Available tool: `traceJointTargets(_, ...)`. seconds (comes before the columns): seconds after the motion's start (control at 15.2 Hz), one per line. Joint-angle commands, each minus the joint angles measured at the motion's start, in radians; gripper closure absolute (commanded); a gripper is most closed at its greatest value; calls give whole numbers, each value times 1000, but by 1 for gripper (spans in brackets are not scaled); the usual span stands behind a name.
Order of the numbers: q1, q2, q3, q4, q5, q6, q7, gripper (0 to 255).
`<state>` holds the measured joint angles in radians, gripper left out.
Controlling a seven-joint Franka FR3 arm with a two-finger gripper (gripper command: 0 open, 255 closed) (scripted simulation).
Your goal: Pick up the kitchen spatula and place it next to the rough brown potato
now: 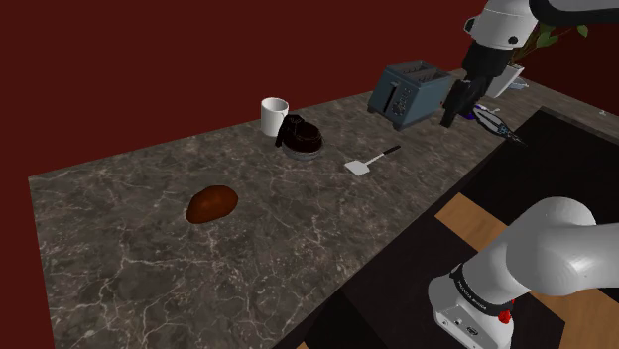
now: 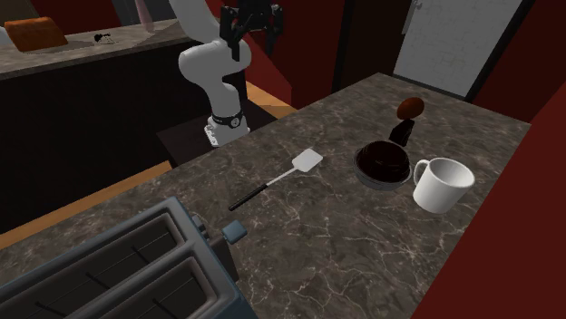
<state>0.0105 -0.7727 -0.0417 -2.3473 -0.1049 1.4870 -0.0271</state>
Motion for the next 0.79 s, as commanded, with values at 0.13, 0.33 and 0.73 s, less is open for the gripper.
traceJointTargets(0.13,-37,29,34,-39,30,75,142,0)
traceJointTargets(0.33,-94,86,83,-84,68,190,350,0)
traceJointTargets(0.73,-207,241,168,-130,114,423,754,0)
